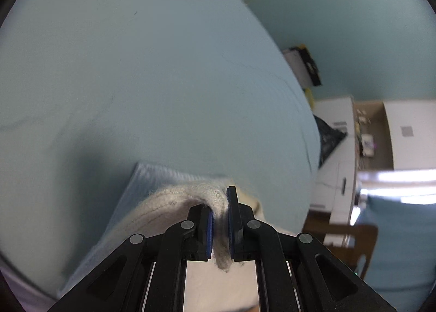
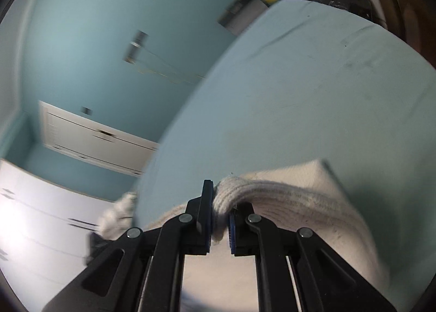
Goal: Fold small clothes
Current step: 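Lay the held hem over the collar and open both grippers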
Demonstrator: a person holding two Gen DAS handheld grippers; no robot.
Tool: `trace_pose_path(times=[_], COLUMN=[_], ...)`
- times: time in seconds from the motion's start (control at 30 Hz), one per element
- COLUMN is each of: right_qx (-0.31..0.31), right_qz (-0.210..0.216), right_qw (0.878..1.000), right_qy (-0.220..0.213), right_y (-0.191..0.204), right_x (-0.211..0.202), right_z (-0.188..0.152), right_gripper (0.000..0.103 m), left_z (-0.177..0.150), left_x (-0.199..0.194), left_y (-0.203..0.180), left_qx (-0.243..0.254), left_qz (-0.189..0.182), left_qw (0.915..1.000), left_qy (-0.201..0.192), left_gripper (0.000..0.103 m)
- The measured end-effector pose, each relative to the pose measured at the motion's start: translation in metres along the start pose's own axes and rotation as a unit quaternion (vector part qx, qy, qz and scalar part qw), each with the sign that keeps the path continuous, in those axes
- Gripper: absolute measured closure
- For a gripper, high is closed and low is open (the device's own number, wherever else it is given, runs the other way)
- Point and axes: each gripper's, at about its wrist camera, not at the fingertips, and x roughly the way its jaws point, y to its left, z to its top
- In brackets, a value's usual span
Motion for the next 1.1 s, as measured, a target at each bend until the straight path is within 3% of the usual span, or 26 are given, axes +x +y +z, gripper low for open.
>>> trace_pose_path(times=[0.13,0.23,0.33,0.4,0.5,0.53,0.6,0.63,0.67,0.73,0.77,0.83,0.9,0.97,1.1], right_qx=[-0.005,0.023,0.056,0.076,0.147,0.183,0.239,0.253,0.246,0.189,0.143,0.065,-0.007,-0.060,-0.131], right_qz=[-0.049,-0.061,-0.071,-0.068,-0.042,-0.036,-0.030,-0.019,-0.019,-0.058,-0.085,-0.138,-0.178,-0.208,-0.254], right_qw=[0.999,0.998,0.996,0.995,0.988,0.982,0.969,0.966,0.968,0.980,0.986,0.988,0.983,0.972,0.952], right_qy=[0.009,0.016,0.011,0.006,0.011,0.027,0.058,0.054,0.041,0.014,0.003,0.007,0.048,0.093,0.108], right_y=[-0.017,-0.042,-0.065,-0.077,-0.099,-0.107,-0.118,-0.121,-0.118,-0.105,-0.093,-0.074,-0.062,-0.058,-0.059], right_x=[0.084,0.133,0.158,0.166,0.177,0.181,0.183,0.175,0.164,0.138,0.125,0.119,0.121,0.130,0.145], right_z=[0.043,0.064,0.072,0.073,0.073,0.072,0.069,0.069,0.069,0.077,0.079,0.083,0.075,0.058,0.045], right_gripper=[0.098,0.098,0.098,0.098,0.097,0.093,0.083,0.072,0.053,0.026,0.022,0.022,0.022,0.022,0.022], left_z=[0.020,0.022,0.024,0.027,0.039,0.039,0.040,0.042,0.044,0.046,0.047,0.041,0.029,0.015,-0.022], left_x=[0.056,0.073,0.080,0.084,0.103,0.110,0.115,0.112,0.103,0.082,0.066,0.047,0.038,0.036,0.052], left_y=[0.020,0.016,0.006,0.007,0.010,0.015,0.023,0.025,0.024,0.014,0.005,-0.009,-0.020,-0.022,-0.001], left_qx=[-0.052,-0.040,-0.025,-0.048,-0.086,-0.108,-0.141,-0.151,-0.153,-0.121,-0.083,-0.024,0.034,0.091,0.163], left_qz=[0.015,0.020,0.028,0.034,0.082,0.083,0.058,0.049,0.031,0.010,0.017,0.049,0.088,0.118,0.173], left_qw=[0.9982,0.9979,0.9964,0.9946,0.9910,0.9902,0.9882,0.9870,0.9872,0.9924,0.9964,0.9984,0.9954,0.9886,0.9714], left_qy=[-0.027,-0.048,-0.076,-0.086,-0.062,-0.035,0.011,0.024,0.032,0.019,0.007,-0.009,-0.019,-0.021,-0.001], left_gripper=[0.096,0.096,0.096,0.095,0.094,0.091,0.077,0.055,0.027,0.016,0.012,0.000,0.000,0.000,0.000])
